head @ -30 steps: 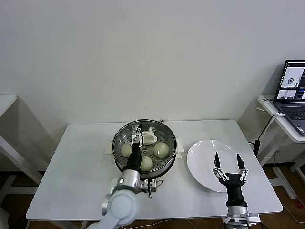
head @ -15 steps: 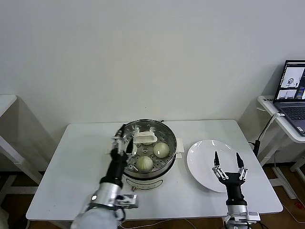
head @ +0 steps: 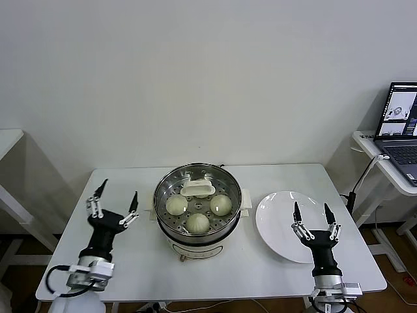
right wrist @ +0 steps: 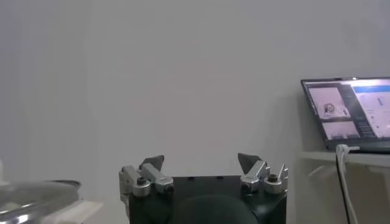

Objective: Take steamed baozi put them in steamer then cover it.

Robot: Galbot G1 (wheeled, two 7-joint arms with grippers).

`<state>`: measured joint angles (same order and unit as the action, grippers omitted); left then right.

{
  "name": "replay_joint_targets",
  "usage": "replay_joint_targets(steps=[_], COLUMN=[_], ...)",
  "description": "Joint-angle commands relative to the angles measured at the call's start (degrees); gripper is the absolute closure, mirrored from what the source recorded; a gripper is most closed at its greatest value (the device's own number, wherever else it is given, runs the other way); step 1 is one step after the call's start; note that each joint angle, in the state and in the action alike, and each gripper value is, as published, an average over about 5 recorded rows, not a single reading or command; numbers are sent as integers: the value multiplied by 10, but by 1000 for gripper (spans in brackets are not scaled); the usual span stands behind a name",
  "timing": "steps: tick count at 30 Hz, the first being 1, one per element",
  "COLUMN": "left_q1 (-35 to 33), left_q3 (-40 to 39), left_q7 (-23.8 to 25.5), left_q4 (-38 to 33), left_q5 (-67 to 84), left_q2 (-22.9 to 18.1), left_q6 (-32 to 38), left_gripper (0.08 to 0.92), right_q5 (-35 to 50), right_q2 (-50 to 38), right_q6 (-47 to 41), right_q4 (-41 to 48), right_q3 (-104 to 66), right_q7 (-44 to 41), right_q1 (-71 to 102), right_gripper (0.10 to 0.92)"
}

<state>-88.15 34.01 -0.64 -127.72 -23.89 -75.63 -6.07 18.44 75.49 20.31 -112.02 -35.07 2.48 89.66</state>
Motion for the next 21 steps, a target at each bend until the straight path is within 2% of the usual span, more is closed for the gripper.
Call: replay_joint_targets(steps=[1,21], left_q1=[-52,-55], left_q3=[114,106], left_q7=[-2,4], left_q4=[35,46], left_q5=[169,170], left_q2=[-59,-64], left_q6=[102,112], left_gripper=[177,177], right_q5=[-1,-32], right_q2=[-1,7], right_q6=[-45,-54], right_q4=[-39,-47], right_q3=[-2,-4], right_q7=[1,15], right_q1=[4,7], right_gripper=[203,203])
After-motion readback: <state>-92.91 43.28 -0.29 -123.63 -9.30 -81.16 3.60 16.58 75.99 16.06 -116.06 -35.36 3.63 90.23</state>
